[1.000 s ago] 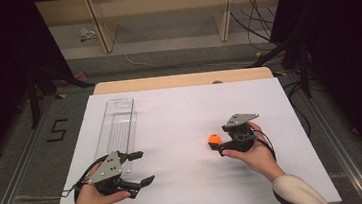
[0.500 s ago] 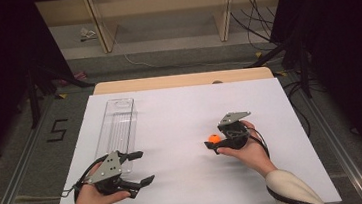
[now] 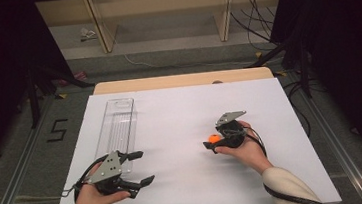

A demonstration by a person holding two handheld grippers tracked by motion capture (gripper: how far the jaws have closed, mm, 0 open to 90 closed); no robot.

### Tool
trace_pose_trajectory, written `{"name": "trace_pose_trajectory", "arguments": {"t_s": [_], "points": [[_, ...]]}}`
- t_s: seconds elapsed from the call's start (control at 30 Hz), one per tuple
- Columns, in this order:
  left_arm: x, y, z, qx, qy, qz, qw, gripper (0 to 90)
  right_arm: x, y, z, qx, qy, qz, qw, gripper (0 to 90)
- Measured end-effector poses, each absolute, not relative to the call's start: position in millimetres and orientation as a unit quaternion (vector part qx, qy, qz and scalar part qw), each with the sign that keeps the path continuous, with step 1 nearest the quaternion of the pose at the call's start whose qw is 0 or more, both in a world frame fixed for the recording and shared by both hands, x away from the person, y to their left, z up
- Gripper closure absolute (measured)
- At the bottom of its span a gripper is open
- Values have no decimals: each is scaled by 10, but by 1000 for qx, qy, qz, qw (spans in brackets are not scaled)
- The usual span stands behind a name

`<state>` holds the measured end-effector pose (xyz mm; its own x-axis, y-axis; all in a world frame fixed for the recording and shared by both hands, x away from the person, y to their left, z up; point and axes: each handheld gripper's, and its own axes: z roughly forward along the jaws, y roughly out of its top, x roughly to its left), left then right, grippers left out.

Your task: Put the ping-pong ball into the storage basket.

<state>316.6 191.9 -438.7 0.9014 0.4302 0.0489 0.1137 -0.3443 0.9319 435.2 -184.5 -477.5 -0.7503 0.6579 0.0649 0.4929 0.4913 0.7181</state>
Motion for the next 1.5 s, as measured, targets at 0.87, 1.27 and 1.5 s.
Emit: {"name": "trace_pose_trajectory", "arguments": {"t_s": [0.87, 1.27, 1.5], "points": [[3164, 1917, -4386, 809, 166, 144, 545, 192, 4399, -1828, -4844, 332, 868, 355, 102, 396], [3162, 1915, -4387, 809, 165, 144, 545, 192, 4400, -1818, -4850, 330, 871, 351, 97, 504], [3159, 1911, -4388, 809, 166, 143, 545, 193, 4397, -1813, -4846, 330, 872, 348, 97, 509]]}}
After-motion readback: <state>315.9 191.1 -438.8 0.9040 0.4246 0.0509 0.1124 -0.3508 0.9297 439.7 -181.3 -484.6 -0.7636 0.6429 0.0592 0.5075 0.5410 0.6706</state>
